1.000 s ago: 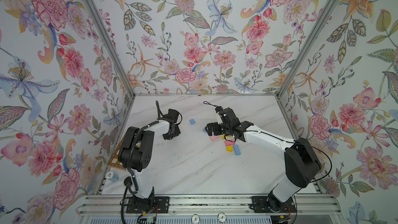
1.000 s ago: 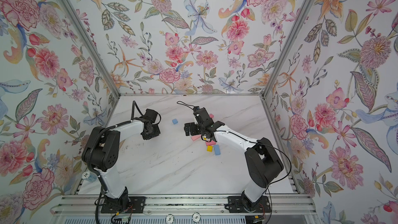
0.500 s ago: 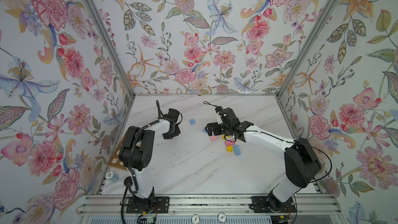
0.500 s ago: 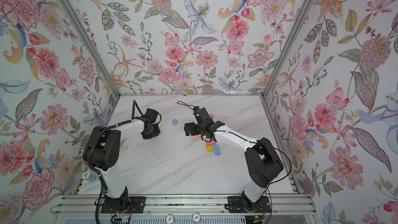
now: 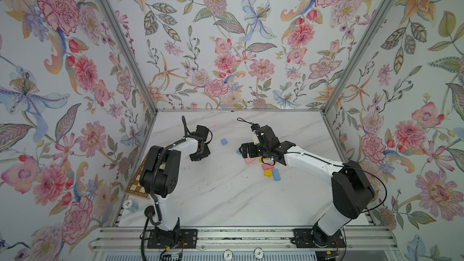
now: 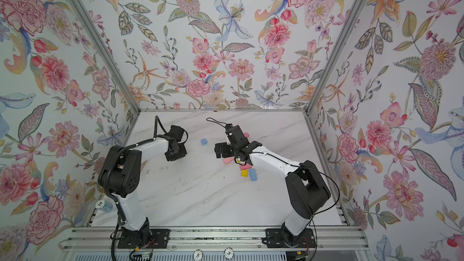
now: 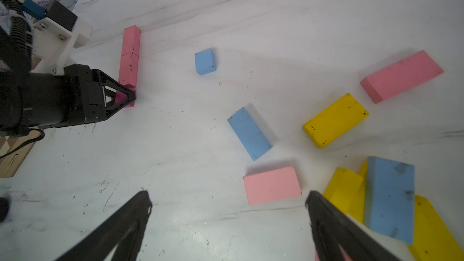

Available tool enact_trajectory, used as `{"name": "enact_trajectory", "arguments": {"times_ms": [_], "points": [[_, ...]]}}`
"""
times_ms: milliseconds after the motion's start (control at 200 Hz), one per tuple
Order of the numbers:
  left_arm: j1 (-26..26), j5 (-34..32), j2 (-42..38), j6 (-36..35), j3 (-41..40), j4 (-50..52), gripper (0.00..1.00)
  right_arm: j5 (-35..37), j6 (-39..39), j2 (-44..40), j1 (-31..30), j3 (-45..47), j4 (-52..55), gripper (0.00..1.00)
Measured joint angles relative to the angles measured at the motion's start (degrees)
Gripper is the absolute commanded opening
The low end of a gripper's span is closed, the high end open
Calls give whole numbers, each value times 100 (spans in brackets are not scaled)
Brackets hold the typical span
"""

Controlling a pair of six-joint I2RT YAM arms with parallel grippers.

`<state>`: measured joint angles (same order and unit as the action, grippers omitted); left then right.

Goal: Assemble the letter v with building blocks
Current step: Assemble the building block at the center of the board.

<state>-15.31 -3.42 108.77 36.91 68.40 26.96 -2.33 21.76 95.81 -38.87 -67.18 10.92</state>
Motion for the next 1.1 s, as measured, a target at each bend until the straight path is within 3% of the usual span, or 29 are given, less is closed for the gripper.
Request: {"name": "enact_trajectory", "arguments": {"times_ms": [1101], "points": [[74, 24, 33, 195, 0, -160, 37, -4, 17, 0, 9, 0, -11, 99]]}}
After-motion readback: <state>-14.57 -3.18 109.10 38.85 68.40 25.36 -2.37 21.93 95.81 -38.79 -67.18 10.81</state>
